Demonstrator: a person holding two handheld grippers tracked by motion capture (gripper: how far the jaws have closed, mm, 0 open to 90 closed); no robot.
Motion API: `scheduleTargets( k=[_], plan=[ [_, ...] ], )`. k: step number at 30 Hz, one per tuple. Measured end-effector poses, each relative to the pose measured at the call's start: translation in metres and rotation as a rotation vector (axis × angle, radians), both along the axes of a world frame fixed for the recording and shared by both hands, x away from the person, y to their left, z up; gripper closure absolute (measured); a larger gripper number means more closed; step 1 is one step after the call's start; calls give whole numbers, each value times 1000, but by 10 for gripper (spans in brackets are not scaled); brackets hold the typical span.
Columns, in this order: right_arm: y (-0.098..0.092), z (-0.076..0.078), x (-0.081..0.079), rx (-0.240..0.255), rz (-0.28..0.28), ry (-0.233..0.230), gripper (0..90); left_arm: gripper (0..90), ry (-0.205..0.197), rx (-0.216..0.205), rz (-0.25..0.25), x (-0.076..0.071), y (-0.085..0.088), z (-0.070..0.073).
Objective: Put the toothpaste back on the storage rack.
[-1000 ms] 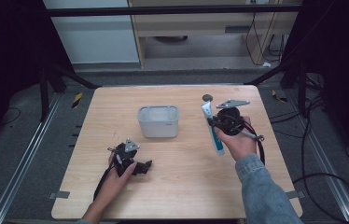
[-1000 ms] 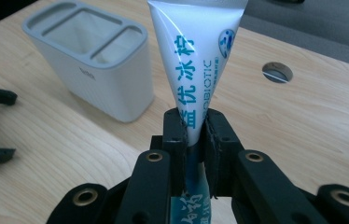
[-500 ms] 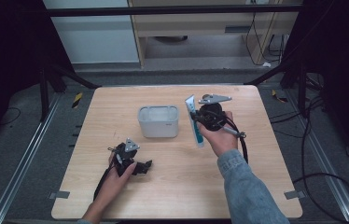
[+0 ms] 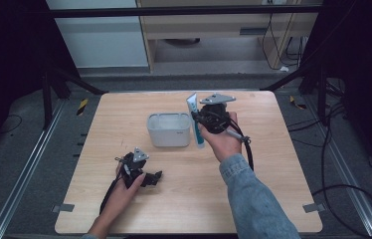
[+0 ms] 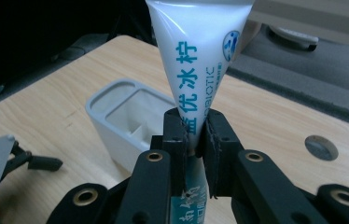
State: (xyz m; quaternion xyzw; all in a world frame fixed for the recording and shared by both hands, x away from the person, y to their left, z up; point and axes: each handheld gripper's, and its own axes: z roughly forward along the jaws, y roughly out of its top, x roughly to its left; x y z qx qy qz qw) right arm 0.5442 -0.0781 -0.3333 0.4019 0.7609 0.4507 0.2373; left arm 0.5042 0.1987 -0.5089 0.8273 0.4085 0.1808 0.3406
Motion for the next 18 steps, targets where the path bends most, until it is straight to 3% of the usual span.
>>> scheduleTargets(
  k=[18],
  plan=[
    [33, 46, 25, 29, -27, -130, 802, 0, 0, 2, 2, 0, 0, 0]
  ],
)
